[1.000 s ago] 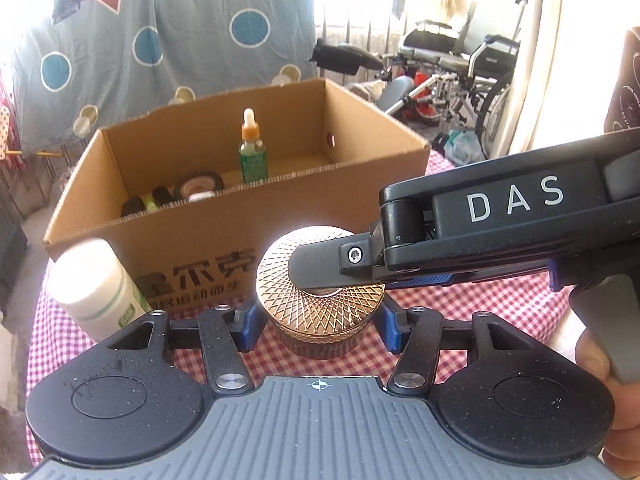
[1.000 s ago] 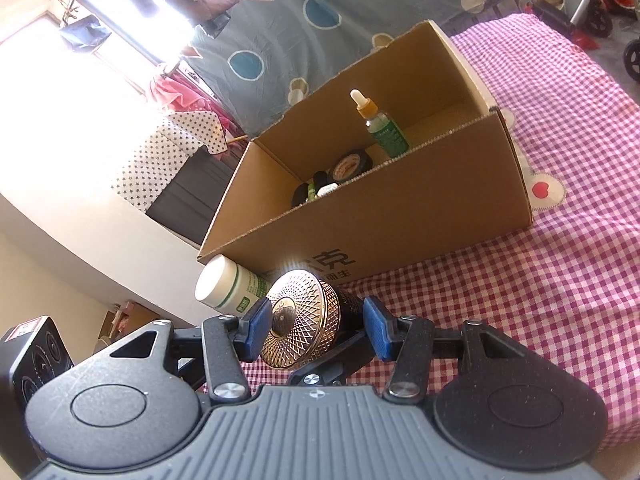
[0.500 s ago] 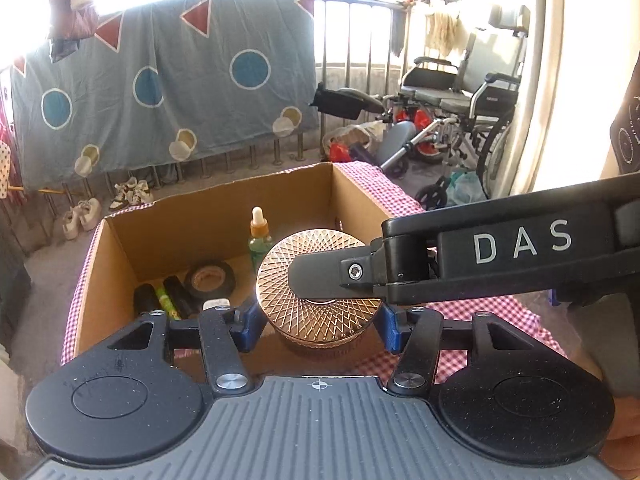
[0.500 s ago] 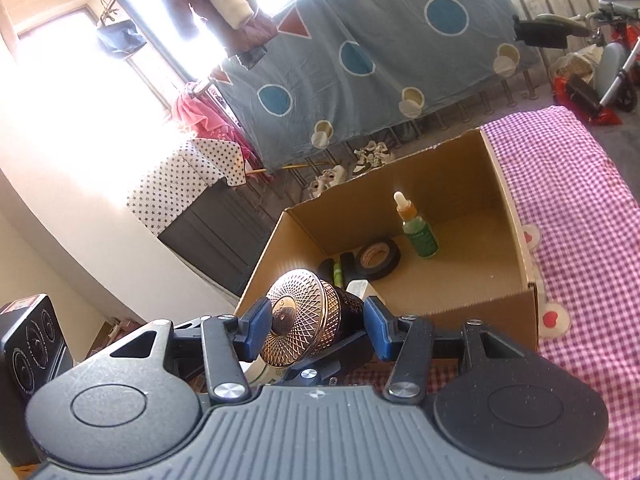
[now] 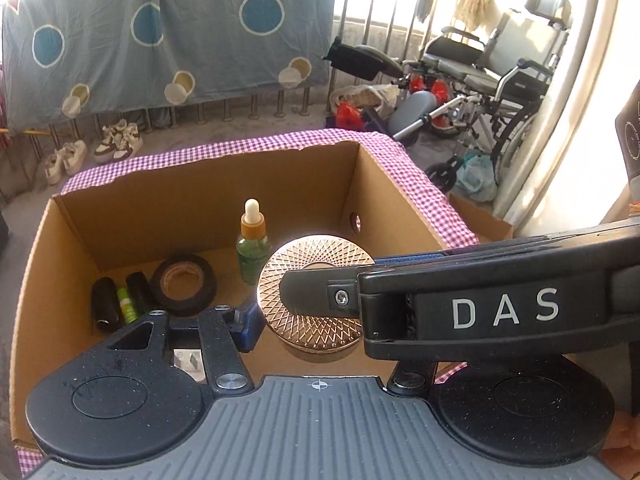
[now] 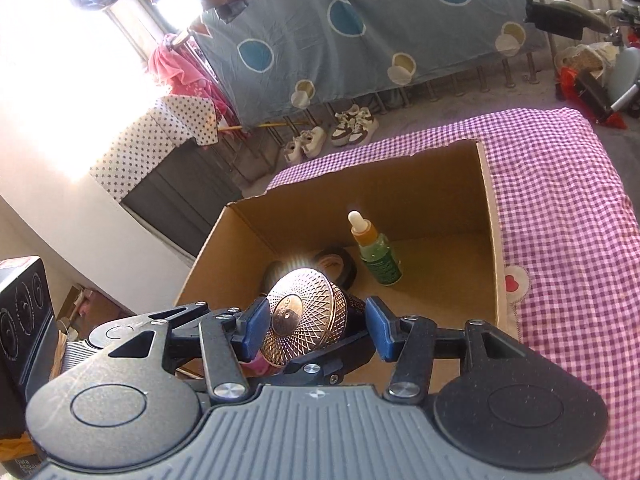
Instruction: Organize rigid objects
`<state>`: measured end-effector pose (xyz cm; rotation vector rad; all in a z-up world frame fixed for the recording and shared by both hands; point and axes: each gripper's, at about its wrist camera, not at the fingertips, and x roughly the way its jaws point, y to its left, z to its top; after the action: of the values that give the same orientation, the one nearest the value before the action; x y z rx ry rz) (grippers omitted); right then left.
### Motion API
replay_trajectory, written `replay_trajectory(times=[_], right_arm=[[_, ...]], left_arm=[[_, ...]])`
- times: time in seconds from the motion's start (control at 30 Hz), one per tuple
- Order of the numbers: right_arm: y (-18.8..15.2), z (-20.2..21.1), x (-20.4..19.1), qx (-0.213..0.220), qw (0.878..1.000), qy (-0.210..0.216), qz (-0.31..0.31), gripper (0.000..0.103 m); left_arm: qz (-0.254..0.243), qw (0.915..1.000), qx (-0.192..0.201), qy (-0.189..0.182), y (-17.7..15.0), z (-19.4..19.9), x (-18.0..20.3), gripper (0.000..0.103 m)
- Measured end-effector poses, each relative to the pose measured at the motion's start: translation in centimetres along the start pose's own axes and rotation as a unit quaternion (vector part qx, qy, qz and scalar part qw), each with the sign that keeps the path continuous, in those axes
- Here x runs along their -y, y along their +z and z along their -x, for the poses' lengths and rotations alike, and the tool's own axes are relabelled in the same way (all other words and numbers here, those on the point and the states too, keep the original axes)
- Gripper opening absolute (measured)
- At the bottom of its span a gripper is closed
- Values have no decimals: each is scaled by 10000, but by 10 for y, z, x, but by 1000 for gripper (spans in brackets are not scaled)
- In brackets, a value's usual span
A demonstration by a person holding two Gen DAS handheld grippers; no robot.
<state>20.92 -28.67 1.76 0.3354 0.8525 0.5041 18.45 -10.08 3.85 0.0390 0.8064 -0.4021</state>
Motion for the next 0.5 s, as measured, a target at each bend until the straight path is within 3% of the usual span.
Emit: replay_trajectory(times=[0.3, 0.5], right_arm=[[32, -34, 8, -603, 9966, -328, 453, 56], [40, -47, 11, -783, 9937, -489, 630, 54]], left_arm=[[492, 9980, -336, -195, 16, -35, -14, 56], [747, 9954, -529, -277, 18, -49, -17, 56]])
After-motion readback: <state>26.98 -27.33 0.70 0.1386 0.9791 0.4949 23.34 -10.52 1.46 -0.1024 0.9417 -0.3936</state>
